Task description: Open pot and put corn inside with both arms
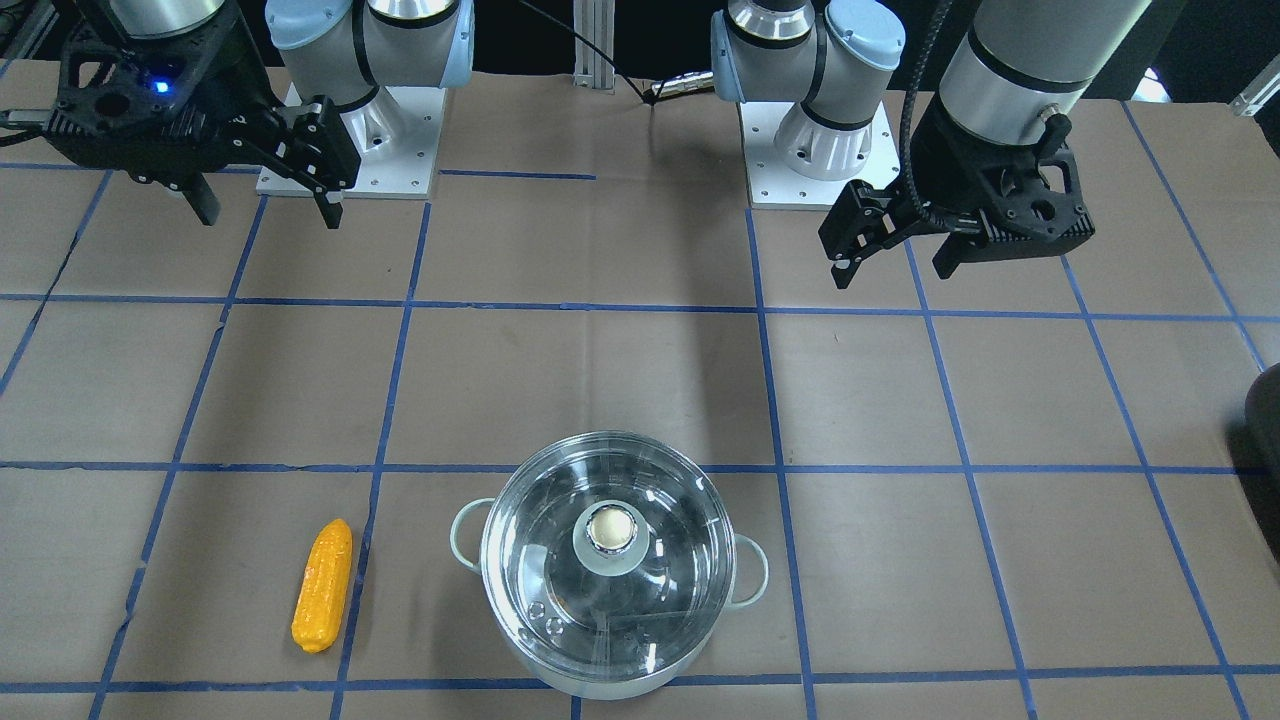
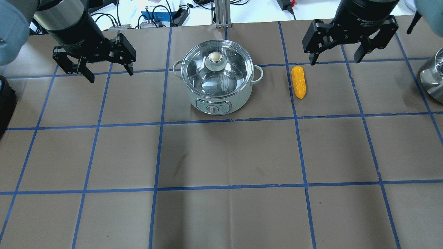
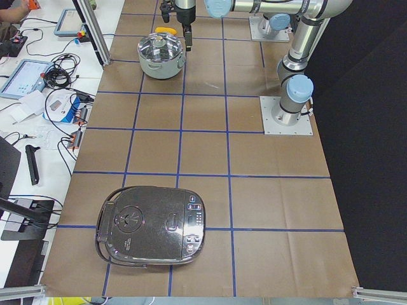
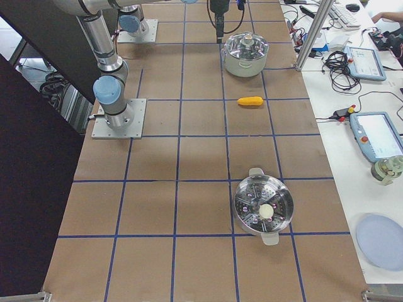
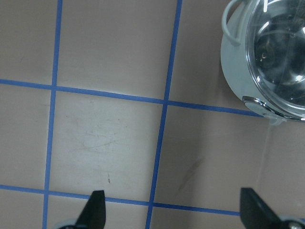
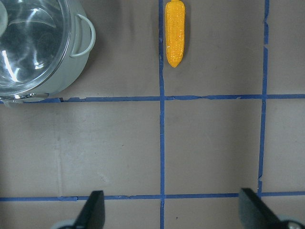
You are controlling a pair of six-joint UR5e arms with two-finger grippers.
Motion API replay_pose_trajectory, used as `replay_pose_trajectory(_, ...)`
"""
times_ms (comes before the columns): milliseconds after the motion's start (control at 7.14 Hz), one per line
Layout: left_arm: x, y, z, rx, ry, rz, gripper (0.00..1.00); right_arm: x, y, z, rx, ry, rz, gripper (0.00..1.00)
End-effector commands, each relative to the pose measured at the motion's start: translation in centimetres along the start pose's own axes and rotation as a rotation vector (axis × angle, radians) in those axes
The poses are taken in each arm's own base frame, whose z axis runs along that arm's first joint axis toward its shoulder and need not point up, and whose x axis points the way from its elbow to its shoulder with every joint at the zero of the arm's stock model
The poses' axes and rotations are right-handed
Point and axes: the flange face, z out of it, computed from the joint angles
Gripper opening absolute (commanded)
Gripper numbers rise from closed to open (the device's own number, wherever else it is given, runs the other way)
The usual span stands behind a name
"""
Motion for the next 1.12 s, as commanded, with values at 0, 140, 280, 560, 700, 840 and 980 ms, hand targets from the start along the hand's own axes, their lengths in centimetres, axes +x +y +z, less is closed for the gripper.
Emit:
replay_pose_trajectory(0, -0.3, 2.3, 1.1, -0.024, -0.005, 0.001, 1.00, 0.0, 0.0, 0.1, -0.001, 0.000, 0.000, 1.00)
replay_pose_trajectory(140, -0.8, 2.1, 0.8, -0.012, -0.003, -0.008, 1.00, 0.0, 0.0, 0.0, 0.000, 0.000, 0.000, 1.00)
replay_pose_trajectory(280, -0.9, 1.5, 1.1, -0.015, -0.004, -0.011, 1.00, 0.0, 0.0, 0.1, -0.003, 0.000, 0.000, 1.00)
replay_pose_trajectory(560, -0.7, -0.5, 0.9, -0.010, -0.002, -0.022, 1.00, 1.3, -2.1, 2.3, -0.026, 0.006, -0.002, 0.93)
replay_pose_trajectory(700, -0.3, -2.6, -0.2, 0.007, 0.003, -0.025, 1.00, 1.4, -6.2, 7.7, -0.073, 0.007, -0.004, 0.93)
replay_pose_trajectory(840, 2.1, -5.0, -1.0, 0.026, 0.048, 0.005, 1.00, 1.4, -9.9, 12.7, -0.057, 0.005, -0.005, 0.93)
replay_pose_trajectory(980, 6.6, -6.8, 0.5, 0.022, 0.053, 0.054, 1.00, 1.3, -13.3, 19.7, -0.011, 0.004, -0.011, 0.93)
